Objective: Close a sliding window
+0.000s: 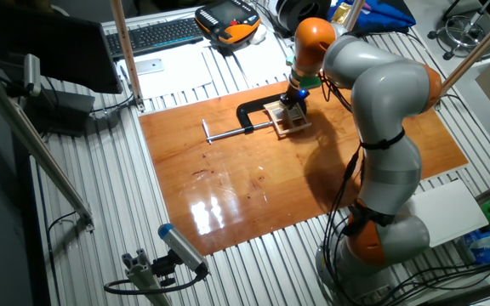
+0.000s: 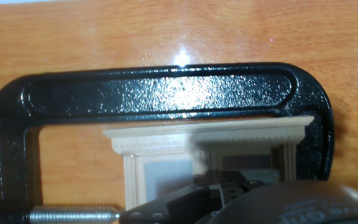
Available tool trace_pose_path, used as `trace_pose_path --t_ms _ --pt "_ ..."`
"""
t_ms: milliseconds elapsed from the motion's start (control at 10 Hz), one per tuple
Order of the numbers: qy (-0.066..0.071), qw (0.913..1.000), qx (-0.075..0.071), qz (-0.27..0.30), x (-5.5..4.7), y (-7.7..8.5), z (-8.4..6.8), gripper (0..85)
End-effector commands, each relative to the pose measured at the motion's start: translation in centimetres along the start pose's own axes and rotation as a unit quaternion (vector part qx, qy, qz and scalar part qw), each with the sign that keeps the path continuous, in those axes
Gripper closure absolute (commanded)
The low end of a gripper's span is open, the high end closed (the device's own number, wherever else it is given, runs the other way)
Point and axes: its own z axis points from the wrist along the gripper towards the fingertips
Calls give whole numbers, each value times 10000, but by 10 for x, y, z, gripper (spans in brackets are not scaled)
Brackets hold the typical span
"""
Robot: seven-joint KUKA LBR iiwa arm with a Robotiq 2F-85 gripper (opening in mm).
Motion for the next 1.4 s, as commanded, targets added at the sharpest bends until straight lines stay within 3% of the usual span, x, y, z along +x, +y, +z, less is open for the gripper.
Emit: trace_pose_path --t_ms 0,400,600,900,1300 --pt "-26 10000 -1 -9 -1 0 3 850" --pt "-88 9999 82 6 -11 4 -3 850" --pt "-356 9994 43 -10 -15 5 3 850" --pt "-440 9989 159 -39 -18 6 2 850" --pt "-556 9983 180 -11 -19 6 7 850"
